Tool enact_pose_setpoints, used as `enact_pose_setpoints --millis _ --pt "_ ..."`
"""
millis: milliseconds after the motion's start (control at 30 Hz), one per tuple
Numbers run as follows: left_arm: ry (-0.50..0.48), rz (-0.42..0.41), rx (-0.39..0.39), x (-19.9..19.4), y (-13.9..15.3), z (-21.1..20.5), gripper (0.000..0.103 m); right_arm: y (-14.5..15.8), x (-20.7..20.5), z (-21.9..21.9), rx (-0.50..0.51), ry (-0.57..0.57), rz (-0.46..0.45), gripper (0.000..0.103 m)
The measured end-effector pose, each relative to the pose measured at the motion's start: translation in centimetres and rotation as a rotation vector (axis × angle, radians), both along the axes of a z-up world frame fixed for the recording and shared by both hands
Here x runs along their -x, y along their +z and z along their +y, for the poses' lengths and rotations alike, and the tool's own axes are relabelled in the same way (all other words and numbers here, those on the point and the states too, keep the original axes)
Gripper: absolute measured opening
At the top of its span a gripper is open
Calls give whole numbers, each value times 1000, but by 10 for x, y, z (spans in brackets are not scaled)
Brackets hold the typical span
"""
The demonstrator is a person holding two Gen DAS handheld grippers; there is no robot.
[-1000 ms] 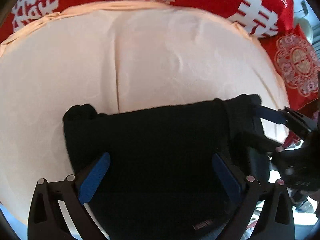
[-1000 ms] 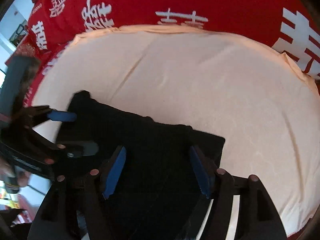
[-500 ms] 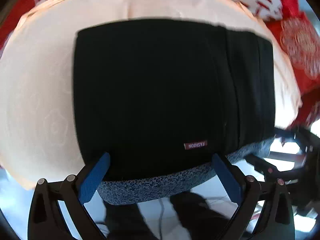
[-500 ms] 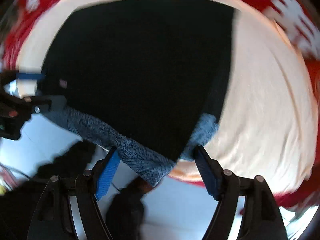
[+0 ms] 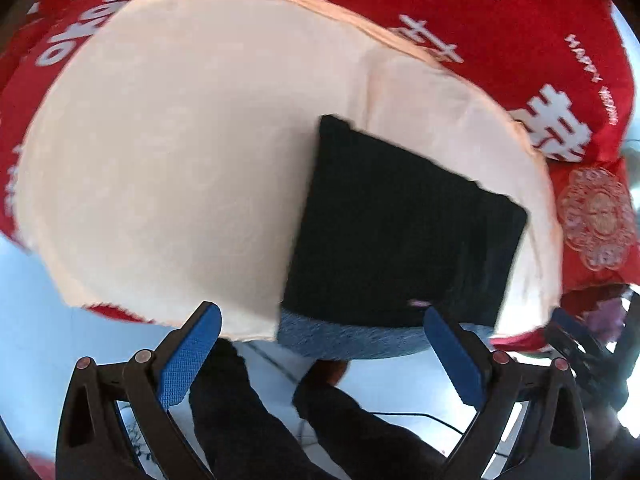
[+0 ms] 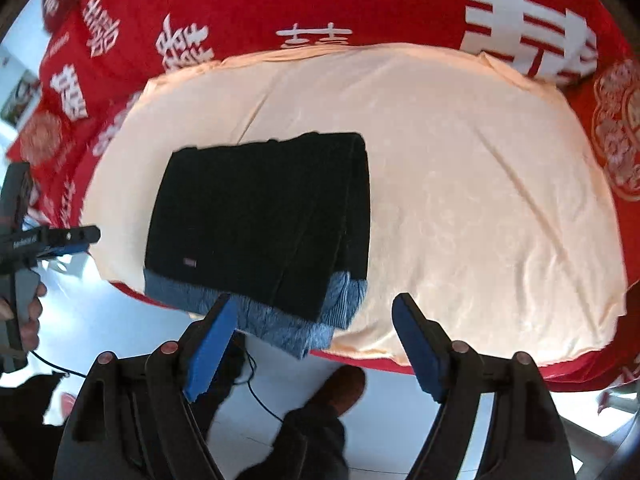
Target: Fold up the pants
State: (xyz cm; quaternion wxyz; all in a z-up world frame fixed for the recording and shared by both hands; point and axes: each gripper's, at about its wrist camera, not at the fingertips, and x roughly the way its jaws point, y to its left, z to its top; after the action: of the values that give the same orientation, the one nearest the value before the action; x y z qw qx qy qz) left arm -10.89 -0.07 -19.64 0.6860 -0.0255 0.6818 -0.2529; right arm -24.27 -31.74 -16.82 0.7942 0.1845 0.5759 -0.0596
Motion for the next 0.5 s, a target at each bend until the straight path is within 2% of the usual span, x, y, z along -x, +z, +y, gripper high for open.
enact_pose_setpoints --millis 67,200,267,367,500 --pt "-53 16 21 -7 -4 -13 102 -6 -23 -7 -17 9 -2 83" --pt "-165 78 57 -24 -34 -39 102 -28 -38 -14 -38 33 39 83" --pt "-195 119 63 -33 -58 -49 102 -44 -48 -15 -39 47 53 83" --pt "-229 145 29 -44 -91 -61 102 -70 -60 -20 -62 40 69 83" --pt "-257 236 87 -44 -118 -74 102 -96 -67 -31 -146 -12 64 87"
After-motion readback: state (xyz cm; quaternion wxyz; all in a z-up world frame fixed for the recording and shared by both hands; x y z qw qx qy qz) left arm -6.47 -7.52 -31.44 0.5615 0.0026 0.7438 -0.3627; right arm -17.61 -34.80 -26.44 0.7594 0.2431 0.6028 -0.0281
